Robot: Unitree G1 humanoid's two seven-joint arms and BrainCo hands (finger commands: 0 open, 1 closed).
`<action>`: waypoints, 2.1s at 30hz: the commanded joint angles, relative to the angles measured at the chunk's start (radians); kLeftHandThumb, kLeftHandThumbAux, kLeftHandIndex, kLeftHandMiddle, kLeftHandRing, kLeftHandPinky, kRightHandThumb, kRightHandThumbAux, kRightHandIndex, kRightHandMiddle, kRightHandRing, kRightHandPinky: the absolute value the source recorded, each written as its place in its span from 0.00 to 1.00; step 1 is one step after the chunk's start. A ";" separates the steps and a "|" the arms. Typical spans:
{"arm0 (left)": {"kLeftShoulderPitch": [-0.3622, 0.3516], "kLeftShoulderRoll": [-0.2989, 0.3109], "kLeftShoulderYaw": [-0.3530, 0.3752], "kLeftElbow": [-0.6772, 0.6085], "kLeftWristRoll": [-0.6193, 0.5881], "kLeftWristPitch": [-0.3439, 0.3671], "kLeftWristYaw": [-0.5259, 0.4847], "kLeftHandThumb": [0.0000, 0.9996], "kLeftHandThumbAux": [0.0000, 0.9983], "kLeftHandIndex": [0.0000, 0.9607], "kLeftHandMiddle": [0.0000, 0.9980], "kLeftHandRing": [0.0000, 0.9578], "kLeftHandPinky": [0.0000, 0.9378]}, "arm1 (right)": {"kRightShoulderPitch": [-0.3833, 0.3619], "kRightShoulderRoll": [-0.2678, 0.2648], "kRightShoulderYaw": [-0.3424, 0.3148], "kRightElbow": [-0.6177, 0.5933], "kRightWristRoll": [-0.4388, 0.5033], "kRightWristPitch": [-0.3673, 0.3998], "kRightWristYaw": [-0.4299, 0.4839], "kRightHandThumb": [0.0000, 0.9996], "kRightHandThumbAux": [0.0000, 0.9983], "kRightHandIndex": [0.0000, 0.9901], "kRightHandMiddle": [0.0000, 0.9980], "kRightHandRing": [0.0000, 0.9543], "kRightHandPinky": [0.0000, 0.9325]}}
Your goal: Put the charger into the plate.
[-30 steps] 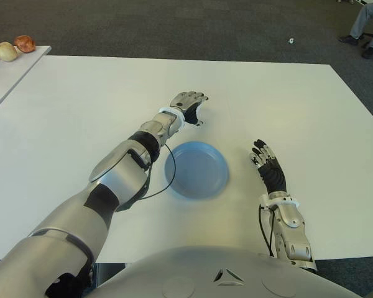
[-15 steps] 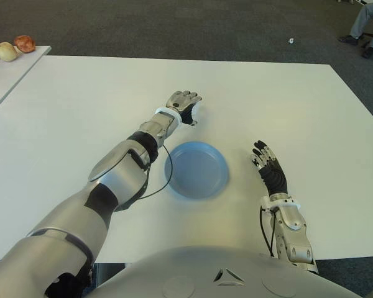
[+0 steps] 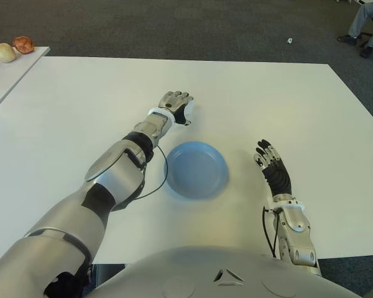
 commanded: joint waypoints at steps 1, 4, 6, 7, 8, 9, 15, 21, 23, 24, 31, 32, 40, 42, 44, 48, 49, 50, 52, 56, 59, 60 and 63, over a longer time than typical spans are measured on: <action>0.053 0.023 -0.006 0.029 0.000 0.015 -0.073 0.00 0.50 0.00 0.00 0.00 0.00 | 0.016 0.000 0.000 -0.013 -0.001 0.009 -0.001 0.00 0.56 0.03 0.10 0.07 0.05; 0.059 0.032 0.011 0.027 -0.016 0.014 -0.097 0.00 0.49 0.00 0.00 0.00 0.00 | 0.018 -0.002 -0.002 -0.017 -0.003 0.008 -0.002 0.00 0.56 0.03 0.10 0.07 0.05; 0.062 0.039 0.023 0.025 -0.030 0.012 -0.117 0.00 0.48 0.00 0.00 0.00 0.00 | 0.018 -0.003 -0.003 -0.018 -0.005 0.006 -0.003 0.00 0.55 0.03 0.10 0.07 0.05; 0.064 0.044 0.031 0.023 -0.039 0.010 -0.130 0.00 0.48 0.00 0.00 0.00 0.00 | 0.018 -0.003 -0.004 -0.018 -0.006 0.004 -0.004 0.00 0.55 0.03 0.11 0.07 0.05; 0.065 0.049 0.035 0.022 -0.044 0.008 -0.137 0.00 0.48 0.00 0.00 0.00 0.00 | 0.017 -0.003 -0.003 -0.017 -0.008 0.003 -0.005 0.00 0.55 0.03 0.11 0.07 0.05; 0.066 0.051 0.038 0.021 -0.047 0.006 -0.142 0.00 0.48 0.00 0.00 0.00 0.00 | 0.017 -0.002 -0.002 -0.017 -0.009 0.002 -0.006 0.00 0.55 0.03 0.11 0.07 0.04; 0.088 0.130 0.079 -0.004 -0.090 -0.047 -0.204 0.00 0.47 0.00 0.00 0.00 0.00 | 0.016 -0.002 -0.006 -0.023 -0.011 0.002 -0.008 0.00 0.54 0.03 0.11 0.08 0.05; 0.119 0.214 0.087 -0.063 -0.105 -0.105 -0.275 0.00 0.46 0.00 0.00 0.00 0.00 | 0.016 -0.005 -0.012 -0.030 -0.009 0.008 -0.005 0.00 0.52 0.04 0.12 0.08 0.05; 0.128 0.244 0.078 -0.091 -0.101 -0.122 -0.306 0.00 0.46 0.00 0.00 0.00 0.00 | 0.013 -0.006 -0.013 -0.032 -0.007 0.012 -0.004 0.00 0.52 0.04 0.12 0.09 0.05; 0.133 0.260 0.074 -0.107 -0.098 -0.130 -0.322 0.00 0.45 0.00 0.00 0.00 0.00 | 0.015 -0.006 -0.013 -0.036 -0.006 0.015 -0.005 0.00 0.52 0.04 0.12 0.09 0.05; 0.255 0.502 0.098 -0.518 -0.140 -0.207 -0.585 0.00 0.43 0.00 0.00 0.00 0.04 | 0.009 -0.009 -0.019 -0.041 0.006 0.030 0.000 0.00 0.51 0.04 0.13 0.09 0.05; 0.277 0.545 0.112 -0.606 -0.157 -0.211 -0.640 0.00 0.43 0.00 0.00 0.00 0.05 | 0.009 -0.009 -0.020 -0.043 0.008 0.032 0.001 0.00 0.52 0.04 0.13 0.09 0.05; 0.354 0.732 0.196 -0.939 -0.295 -0.242 -0.907 0.00 0.42 0.01 0.01 0.03 0.10 | -0.003 -0.010 -0.024 -0.041 0.019 0.042 0.002 0.00 0.53 0.04 0.12 0.09 0.05; 0.364 0.757 0.212 -0.999 -0.315 -0.233 -0.954 0.00 0.43 0.02 0.02 0.04 0.11 | -0.008 -0.012 -0.025 -0.039 0.021 0.047 0.002 0.00 0.53 0.04 0.12 0.09 0.06; 0.374 0.779 0.229 -1.054 -0.331 -0.221 -0.994 0.00 0.43 0.02 0.03 0.05 0.11 | -0.014 -0.014 -0.027 -0.036 0.024 0.053 0.003 0.00 0.53 0.04 0.12 0.09 0.06; 0.399 0.819 0.267 -1.164 -0.355 -0.190 -1.067 0.00 0.44 0.02 0.04 0.06 0.13 | -0.021 -0.013 -0.028 -0.036 0.025 0.060 0.001 0.00 0.54 0.04 0.12 0.09 0.06; 0.410 0.837 0.281 -1.210 -0.361 -0.180 -1.092 0.00 0.44 0.02 0.04 0.07 0.13 | -0.024 -0.012 -0.027 -0.036 0.024 0.063 0.000 0.00 0.54 0.04 0.12 0.09 0.06; 0.419 0.848 0.293 -1.242 -0.364 -0.171 -1.109 0.00 0.45 0.02 0.05 0.07 0.14 | -0.026 -0.012 -0.027 -0.036 0.024 0.066 0.000 0.00 0.54 0.04 0.12 0.09 0.05; 0.439 0.867 0.315 -1.301 -0.367 -0.156 -1.134 0.00 0.45 0.02 0.05 0.08 0.14 | -0.029 -0.011 -0.028 -0.035 0.027 0.070 0.002 0.00 0.53 0.03 0.12 0.09 0.05; 0.457 0.878 0.340 -1.346 -0.366 -0.146 -1.163 0.00 0.46 0.02 0.08 0.10 0.16 | -0.032 -0.012 -0.028 -0.036 0.031 0.077 0.004 0.00 0.54 0.03 0.12 0.09 0.05; 0.461 0.875 0.349 -1.334 -0.353 -0.167 -1.152 0.00 0.46 0.02 0.10 0.12 0.17 | -0.036 -0.013 -0.028 -0.035 0.035 0.080 0.007 0.00 0.54 0.03 0.12 0.08 0.05; 0.460 0.873 0.351 -1.328 -0.349 -0.172 -1.146 0.00 0.47 0.02 0.10 0.13 0.17 | -0.038 -0.014 -0.029 -0.034 0.036 0.082 0.008 0.00 0.55 0.03 0.11 0.08 0.05; 0.464 0.865 0.363 -1.316 -0.337 -0.188 -1.118 0.00 0.48 0.01 0.11 0.13 0.17 | -0.041 -0.014 -0.029 -0.034 0.035 0.086 0.008 0.00 0.57 0.02 0.11 0.08 0.05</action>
